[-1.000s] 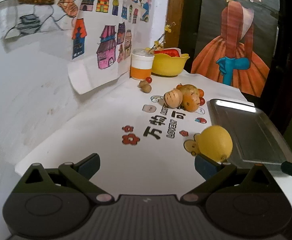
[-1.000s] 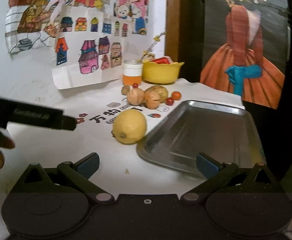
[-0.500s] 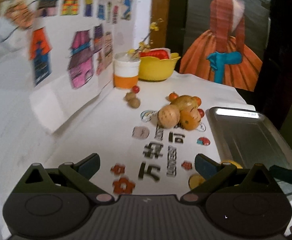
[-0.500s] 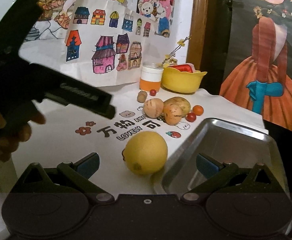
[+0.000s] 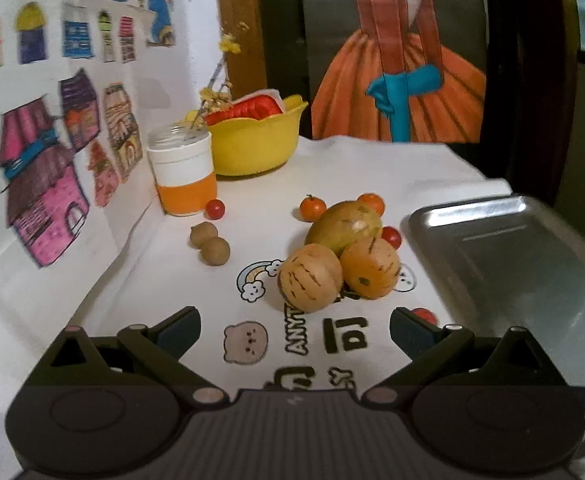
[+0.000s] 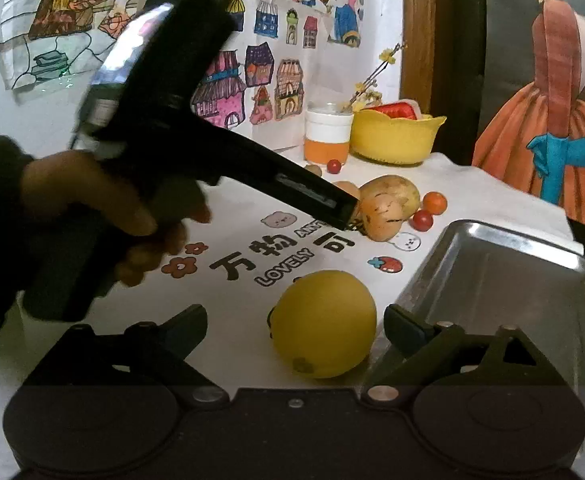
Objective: Organize fruits
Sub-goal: 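Grasp the striped pepino with the left tool while the right tool grasps the yellow lemon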
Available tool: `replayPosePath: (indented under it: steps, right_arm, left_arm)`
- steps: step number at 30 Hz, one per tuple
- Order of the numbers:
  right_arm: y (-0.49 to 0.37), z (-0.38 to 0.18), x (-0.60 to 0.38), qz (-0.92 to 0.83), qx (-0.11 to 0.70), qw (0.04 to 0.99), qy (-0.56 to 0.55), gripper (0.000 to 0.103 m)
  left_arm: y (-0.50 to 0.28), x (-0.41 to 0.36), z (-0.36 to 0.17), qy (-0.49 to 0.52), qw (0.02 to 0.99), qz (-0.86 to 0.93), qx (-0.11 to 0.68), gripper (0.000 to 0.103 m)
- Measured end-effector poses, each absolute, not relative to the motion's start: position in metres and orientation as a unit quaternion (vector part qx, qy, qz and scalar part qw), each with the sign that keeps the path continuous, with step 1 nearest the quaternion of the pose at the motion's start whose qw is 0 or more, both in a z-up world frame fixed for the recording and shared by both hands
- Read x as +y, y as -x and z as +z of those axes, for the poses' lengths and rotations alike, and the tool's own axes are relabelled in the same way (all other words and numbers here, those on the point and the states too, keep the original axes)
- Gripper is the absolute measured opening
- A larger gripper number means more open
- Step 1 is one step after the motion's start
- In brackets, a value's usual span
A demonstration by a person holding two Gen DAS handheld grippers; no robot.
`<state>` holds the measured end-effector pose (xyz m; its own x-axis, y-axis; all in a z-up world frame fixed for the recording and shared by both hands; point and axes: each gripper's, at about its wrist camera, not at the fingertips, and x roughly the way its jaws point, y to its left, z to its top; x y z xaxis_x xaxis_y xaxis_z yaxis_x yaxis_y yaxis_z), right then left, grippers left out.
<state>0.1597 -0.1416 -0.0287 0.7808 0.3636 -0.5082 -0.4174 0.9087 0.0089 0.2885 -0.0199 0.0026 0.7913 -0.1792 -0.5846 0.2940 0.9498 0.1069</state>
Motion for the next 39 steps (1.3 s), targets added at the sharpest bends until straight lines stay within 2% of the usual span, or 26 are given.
replayPosePath:
  steps: [3, 12, 19, 24, 29, 39]
  right_arm:
    - [-0.162, -0.029, -0.142, 0.209, 0.263, 0.941, 0.043, 0.091]
    - [-0.172, -0.031, -0.147, 0.204, 0.281, 0.938, 0.006, 0.082]
    - [-0.175, -0.033, -0.146, 0.196, 0.287, 0.938, 0.005, 0.074]
    - [-0.176, -0.034, -0.146, 0.180, 0.288, 0.940, 0.008, 0.060]
    - [-0.176, -0.034, -0.145, 0.174, 0.287, 0.942, 0.014, 0.059]
    - [-0.172, -0.035, -0.143, 0.169, 0.282, 0.944, 0.019, 0.059]
  left_arm:
    - [-0.300, -0.024, -0.003, -0.110, 0.939, -0.125, 0.301, 0.102]
    - [-0.323, -0.034, -0.015, -0.141, 0.934, -0.141, 0.297, 0.092]
    - [-0.325, -0.042, -0.020, -0.155, 0.932, -0.159, 0.285, 0.075]
    - [-0.323, -0.047, -0.021, -0.173, 0.933, -0.164, 0.268, 0.063]
    - [-0.319, -0.051, -0.023, -0.199, 0.934, -0.159, 0.251, 0.051]
    - [-0.308, -0.042, -0.021, -0.180, 0.936, -0.164, 0.256, 0.049]
